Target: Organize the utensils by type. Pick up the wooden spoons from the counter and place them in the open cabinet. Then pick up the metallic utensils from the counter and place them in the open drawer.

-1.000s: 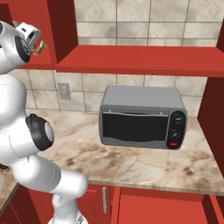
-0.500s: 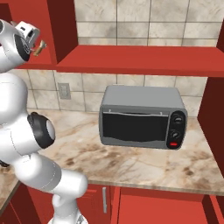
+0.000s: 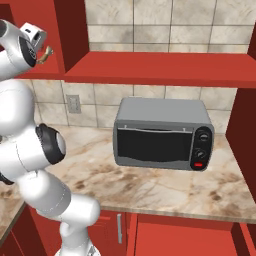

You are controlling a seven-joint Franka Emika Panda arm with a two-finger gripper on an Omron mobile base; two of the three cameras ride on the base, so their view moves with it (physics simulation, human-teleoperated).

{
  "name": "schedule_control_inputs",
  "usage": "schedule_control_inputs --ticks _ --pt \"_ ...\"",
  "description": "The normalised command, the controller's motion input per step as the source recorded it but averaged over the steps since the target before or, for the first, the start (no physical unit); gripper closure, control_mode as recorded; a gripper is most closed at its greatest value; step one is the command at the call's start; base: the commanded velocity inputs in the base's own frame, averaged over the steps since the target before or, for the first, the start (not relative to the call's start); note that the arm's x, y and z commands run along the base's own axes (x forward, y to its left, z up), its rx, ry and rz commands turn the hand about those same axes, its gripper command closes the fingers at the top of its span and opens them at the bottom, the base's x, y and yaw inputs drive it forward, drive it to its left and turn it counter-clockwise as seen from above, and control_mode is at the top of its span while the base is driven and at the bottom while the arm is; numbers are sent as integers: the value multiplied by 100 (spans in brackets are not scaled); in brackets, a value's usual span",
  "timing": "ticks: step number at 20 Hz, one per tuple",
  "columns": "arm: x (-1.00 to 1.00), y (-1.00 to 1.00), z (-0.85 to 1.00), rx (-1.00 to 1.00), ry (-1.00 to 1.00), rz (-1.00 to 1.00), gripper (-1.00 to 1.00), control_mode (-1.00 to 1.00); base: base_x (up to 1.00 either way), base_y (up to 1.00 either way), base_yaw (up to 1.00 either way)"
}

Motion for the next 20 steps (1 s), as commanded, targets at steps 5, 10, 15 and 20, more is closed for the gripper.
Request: schedule_control_inputs --ticks 5,10,15,20 --pt "14 14 0 0 -4 0 -100 -100 0 0 0" --pt "-24 20 0 0 -13 0 -100 -100 0 0 0" --pt "-80 4 0 0 -23 0 -100 -100 0 0 0" --pt "-94 -14 0 2 -14 0 -100 -100 0 0 0"
